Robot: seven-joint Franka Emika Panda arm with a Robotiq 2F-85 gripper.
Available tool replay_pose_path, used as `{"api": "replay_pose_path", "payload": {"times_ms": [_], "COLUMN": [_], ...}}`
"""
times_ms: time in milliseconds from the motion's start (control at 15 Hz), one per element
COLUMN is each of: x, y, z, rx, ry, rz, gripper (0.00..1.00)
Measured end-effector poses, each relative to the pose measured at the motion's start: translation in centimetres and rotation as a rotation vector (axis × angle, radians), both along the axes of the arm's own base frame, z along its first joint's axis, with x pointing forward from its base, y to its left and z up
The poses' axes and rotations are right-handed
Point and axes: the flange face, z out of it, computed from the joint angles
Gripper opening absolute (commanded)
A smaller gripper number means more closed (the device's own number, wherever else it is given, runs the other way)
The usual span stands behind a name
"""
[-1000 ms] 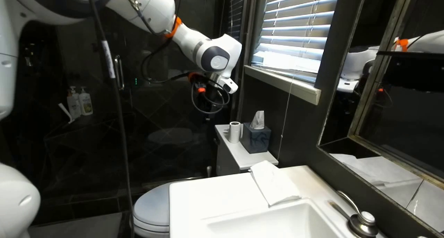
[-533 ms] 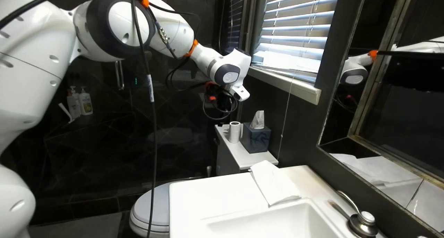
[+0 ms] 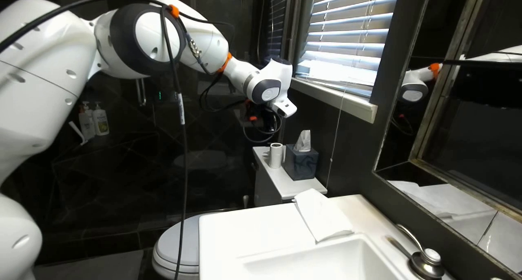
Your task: Put the tissue roll on the tissue holder
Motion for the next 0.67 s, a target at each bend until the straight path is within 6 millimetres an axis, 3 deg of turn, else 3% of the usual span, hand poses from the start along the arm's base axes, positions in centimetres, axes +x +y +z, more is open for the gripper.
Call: {"api": "replay_pose_path", "payload": {"times_ms": [333,667], "x": [3.0,5.0], "y": [-1.5,-1.7], "z": [-2.0,-4.0], "rx": [-0.176,-0.249], "ry": [-0.046,-0.004], "rz": [-0.106,-0.126], "gripper": [1.00,1.00]}}
